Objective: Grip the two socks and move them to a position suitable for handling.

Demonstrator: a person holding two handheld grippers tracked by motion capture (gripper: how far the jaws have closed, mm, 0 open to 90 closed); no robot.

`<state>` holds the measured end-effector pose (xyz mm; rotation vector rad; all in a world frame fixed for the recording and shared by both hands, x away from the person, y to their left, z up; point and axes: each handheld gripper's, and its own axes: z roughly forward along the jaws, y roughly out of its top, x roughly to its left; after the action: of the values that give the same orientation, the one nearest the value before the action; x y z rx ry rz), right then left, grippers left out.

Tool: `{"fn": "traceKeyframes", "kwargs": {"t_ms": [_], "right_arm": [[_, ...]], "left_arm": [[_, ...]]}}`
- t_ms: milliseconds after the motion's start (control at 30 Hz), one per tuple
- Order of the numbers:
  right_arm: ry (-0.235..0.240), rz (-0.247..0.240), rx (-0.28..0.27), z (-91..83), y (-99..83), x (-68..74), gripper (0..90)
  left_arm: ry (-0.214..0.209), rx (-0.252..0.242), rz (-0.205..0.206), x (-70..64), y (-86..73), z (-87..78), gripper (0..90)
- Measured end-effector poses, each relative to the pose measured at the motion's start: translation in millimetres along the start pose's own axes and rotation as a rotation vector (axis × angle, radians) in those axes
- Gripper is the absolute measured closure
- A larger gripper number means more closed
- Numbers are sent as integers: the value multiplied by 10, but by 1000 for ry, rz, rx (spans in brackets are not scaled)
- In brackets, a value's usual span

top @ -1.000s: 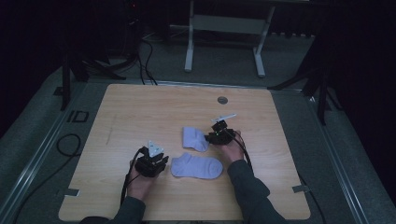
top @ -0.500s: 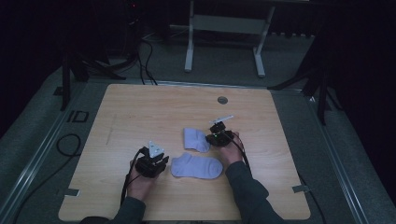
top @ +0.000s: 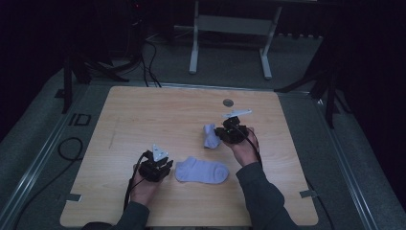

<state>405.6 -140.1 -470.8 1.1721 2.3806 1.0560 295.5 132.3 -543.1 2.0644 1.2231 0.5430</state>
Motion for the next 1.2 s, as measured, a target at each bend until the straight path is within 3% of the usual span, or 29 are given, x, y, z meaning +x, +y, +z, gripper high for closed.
{"fn": "traceKeyframes", "kwargs": {"t_ms": [467, 600, 700, 800, 867, 900, 1000, 1200], "right_arm": [[-11, -169, 82, 414, 232, 559, 831], [6, -181, 93, 502, 264, 661, 831], [20, -226, 100, 570, 262, 779, 824], [79, -263, 84, 597, 272, 876, 739], [167, -265, 45, 565, 285, 874, 705], [180, -261, 27, 537, 294, 853, 702], [161, -253, 5, 472, 310, 748, 710], [76, -207, 62, 537, 240, 474, 797]], "left_arm": [[12, -9, -10, 53, 5, -34, 735], [13, -7, -11, 55, 5, -35, 735], [11, -3, -4, 36, 3, -21, 735], [11, -1, 3, 19, 4, -20, 733], [13, -2, 2, 27, 3, -27, 733], [13, -4, -2, 32, 2, -27, 733], [12, -1, -7, 42, 2, -28, 733], [13, -1, -4, 31, 3, -18, 731]]}}
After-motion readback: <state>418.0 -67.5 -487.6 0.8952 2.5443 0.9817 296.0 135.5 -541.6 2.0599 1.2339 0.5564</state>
